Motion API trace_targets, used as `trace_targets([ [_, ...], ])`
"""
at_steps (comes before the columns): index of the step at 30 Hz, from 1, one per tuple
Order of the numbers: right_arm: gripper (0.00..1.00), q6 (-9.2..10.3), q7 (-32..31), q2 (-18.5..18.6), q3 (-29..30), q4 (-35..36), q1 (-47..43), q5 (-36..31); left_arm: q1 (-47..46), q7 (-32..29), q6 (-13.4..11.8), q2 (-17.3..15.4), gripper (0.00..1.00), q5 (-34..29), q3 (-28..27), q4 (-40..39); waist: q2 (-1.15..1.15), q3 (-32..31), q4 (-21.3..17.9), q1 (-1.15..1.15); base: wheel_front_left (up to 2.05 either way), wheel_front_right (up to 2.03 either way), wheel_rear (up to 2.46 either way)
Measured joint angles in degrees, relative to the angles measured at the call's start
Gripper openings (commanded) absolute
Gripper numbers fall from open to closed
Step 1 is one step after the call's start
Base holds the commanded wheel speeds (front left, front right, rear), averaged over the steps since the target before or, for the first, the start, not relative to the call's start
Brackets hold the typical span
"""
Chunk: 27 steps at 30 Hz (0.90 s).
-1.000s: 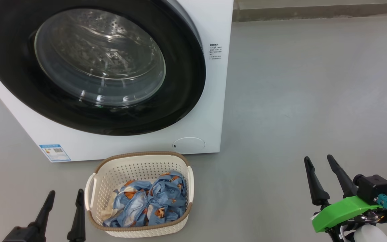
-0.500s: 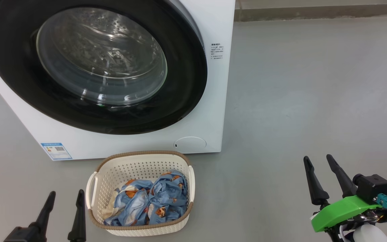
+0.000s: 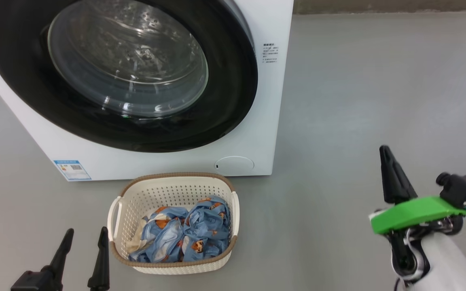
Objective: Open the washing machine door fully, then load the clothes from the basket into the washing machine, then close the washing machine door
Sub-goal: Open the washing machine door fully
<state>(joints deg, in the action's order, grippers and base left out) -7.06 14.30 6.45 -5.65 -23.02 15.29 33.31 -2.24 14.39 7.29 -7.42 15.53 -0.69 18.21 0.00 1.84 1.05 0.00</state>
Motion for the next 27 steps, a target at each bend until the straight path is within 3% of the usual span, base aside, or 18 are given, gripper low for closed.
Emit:
trace_targets([
  [4,0.00,0.00,0.0,-0.5,-0.7,0.1,3.9,10.0,-0.4,0.0,0.0,0.1,1.00,0.1,0.4,0.0,0.00,1.2,0.5,0.00,0.00,0.00,0.00],
  [9,0.00,0.00,0.0,1.7,-4.0,1.1,9.8,25.0,-2.7,0.0,0.0,0.1,1.00,0.6,1.2,-0.1,0.00,3.6,1.2,0.00,0.00,0.00,0.00],
  [14,0.00,0.00,0.2,6.9,-8.8,3.0,15.5,37.4,-5.1,0.0,0.0,0.4,1.00,1.4,2.4,-0.2,0.00,6.3,2.4,0.00,0.00,0.00,0.00],
  [20,0.00,0.00,-2.8,12.2,-12.7,4.1,22.3,46.9,-7.5,0.0,0.0,1.0,1.00,2.2,3.8,-0.3,0.00,9.6,4.3,0.00,0.00,0.00,0.00],
  [27,0.00,0.00,-11.6,17.7,-14.3,7.2,29.5,54.6,-11.3,0.0,0.0,1.4,1.00,3.1,5.7,-0.6,0.00,14.4,7.2,0.00,0.00,0.00,0.00],
])
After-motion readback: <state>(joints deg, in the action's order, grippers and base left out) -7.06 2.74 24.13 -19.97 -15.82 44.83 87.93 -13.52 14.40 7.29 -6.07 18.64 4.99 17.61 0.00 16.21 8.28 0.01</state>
